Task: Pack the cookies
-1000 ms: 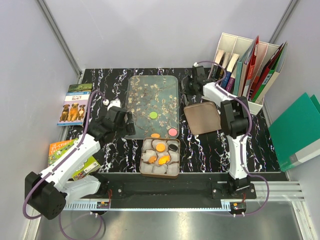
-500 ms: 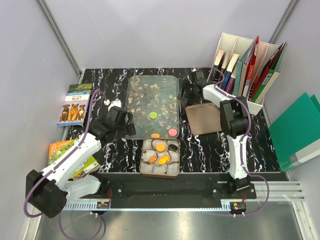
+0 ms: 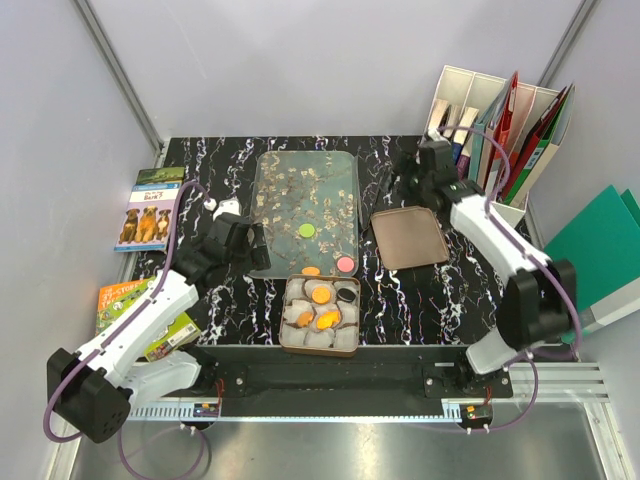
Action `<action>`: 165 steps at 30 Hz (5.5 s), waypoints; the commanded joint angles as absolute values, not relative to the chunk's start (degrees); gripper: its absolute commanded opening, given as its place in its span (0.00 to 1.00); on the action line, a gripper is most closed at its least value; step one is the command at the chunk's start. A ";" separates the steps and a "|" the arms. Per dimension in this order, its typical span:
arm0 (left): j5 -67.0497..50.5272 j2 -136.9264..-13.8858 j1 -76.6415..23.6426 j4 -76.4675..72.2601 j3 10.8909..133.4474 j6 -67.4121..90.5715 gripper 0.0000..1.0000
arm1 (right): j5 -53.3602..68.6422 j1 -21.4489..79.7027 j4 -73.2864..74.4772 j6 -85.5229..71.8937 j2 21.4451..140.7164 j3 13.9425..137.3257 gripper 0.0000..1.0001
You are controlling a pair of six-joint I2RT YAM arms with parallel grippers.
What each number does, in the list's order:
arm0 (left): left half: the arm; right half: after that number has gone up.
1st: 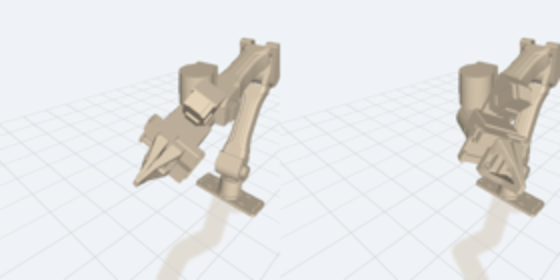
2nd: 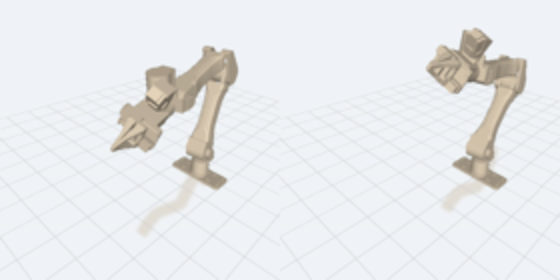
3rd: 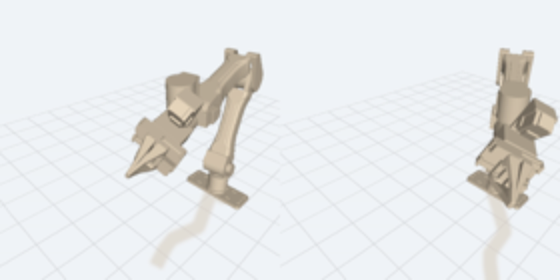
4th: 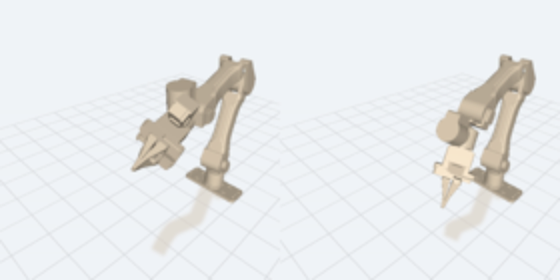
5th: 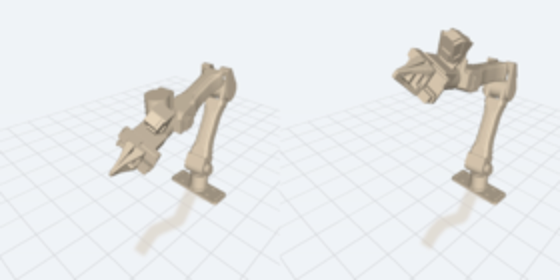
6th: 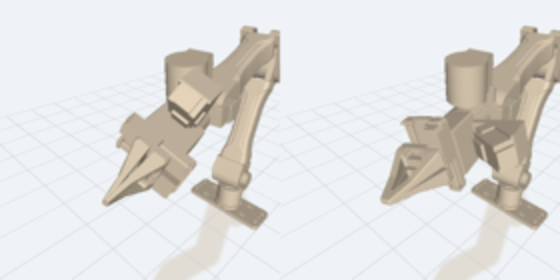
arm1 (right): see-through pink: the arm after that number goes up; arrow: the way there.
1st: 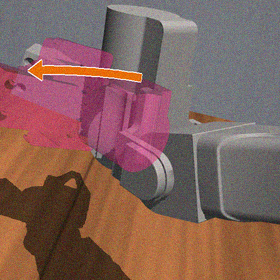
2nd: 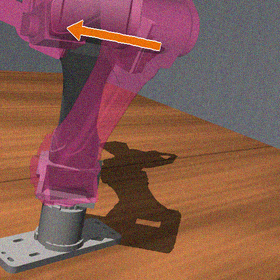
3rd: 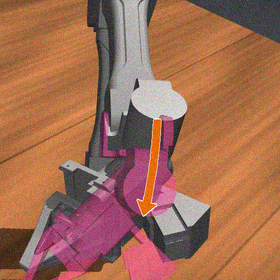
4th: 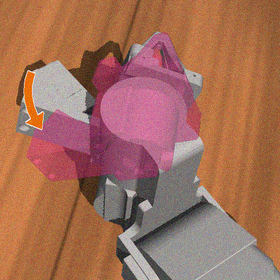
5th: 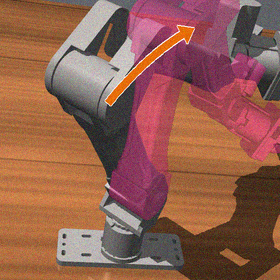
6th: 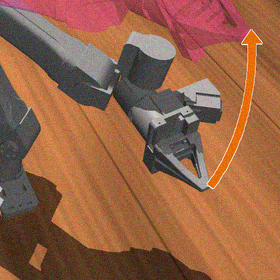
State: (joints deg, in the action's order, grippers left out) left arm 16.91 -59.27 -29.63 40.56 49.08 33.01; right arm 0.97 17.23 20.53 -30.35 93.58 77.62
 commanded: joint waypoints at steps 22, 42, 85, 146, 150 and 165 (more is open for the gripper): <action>13.71 -58.53 -29.88 37.53 48.43 32.78 0.94 | -9.14 8.35 27.77 -39.55 78.66 45.01 0.27; 13.54 -58.71 -29.97 37.44 47.99 32.78 0.94 | -3.43 5.54 17.40 -47.29 81.04 39.73 0.44; 14.15 -59.24 -29.88 37.44 47.99 33.14 0.94 | -5.62 2.64 13.18 -54.84 81.38 41.22 0.42; 14.59 -58.97 -29.88 37.44 48.08 33.57 0.94 | -1.50 2.29 28.57 -44.84 60.65 52.20 0.00; 14.59 -59.24 -29.88 37.44 48.25 33.58 0.94 | 5.78 2.37 24.63 -38.60 61.00 53.53 0.00; 15.29 -58.45 -29.88 38.23 50.27 33.05 0.94 | -8.28 15.91 -34.60 -17.24 52.99 31.82 0.00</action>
